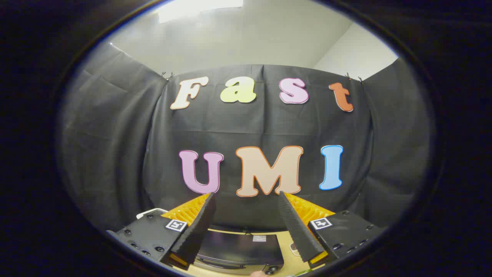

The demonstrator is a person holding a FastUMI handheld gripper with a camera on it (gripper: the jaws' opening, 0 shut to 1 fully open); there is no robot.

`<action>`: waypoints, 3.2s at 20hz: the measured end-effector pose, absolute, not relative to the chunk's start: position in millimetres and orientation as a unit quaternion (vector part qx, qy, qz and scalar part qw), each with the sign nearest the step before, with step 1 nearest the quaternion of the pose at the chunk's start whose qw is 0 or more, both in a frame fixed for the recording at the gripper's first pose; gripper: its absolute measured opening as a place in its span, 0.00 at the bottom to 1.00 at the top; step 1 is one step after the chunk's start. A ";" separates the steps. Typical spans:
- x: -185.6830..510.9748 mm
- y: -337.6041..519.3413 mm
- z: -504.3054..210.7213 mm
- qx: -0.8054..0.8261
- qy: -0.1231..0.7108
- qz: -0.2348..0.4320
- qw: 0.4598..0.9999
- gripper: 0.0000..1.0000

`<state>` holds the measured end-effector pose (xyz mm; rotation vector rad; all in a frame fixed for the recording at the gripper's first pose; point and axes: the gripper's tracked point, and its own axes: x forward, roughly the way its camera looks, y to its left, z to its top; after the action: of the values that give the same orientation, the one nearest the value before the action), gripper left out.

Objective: Open the toaster oven, put the food inside, and close the toaster oven door.

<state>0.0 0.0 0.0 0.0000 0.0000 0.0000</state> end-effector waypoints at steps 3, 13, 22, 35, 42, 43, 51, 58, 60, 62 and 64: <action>5.4 11.0 -9.7 -0.008 0.006 0.007 1.000 1.00; 17.1 34.5 -73.7 -0.021 0.057 0.022 0.998 1.00; 21.4 25.7 -214.3 -0.069 0.186 0.019 0.980 1.00; -13.1 14.1 -291.7 -0.088 0.250 0.028 0.964 1.00; -38.8 11.9 -297.6 -0.084 0.266 0.045 0.959 1.00; -52.2 11.3 -317.0 -0.093 0.299 0.050 0.948 1.00; -32.8 14.4 -277.3 -0.042 0.226 0.051 0.972 1.00; -2.4 6.8 -293.9 -0.046 0.238 0.036 0.969 1.00; -4.8 5.2 -297.6 -0.046 0.246 0.034 0.967 1.00; -8.0 4.5 -301.2 -0.038 0.252 0.030 0.966 1.00; -12.6 5.0 -303.8 -0.022 0.263 0.026 0.964 1.00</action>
<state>-12.6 5.0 -303.8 -0.0437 0.5331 0.0527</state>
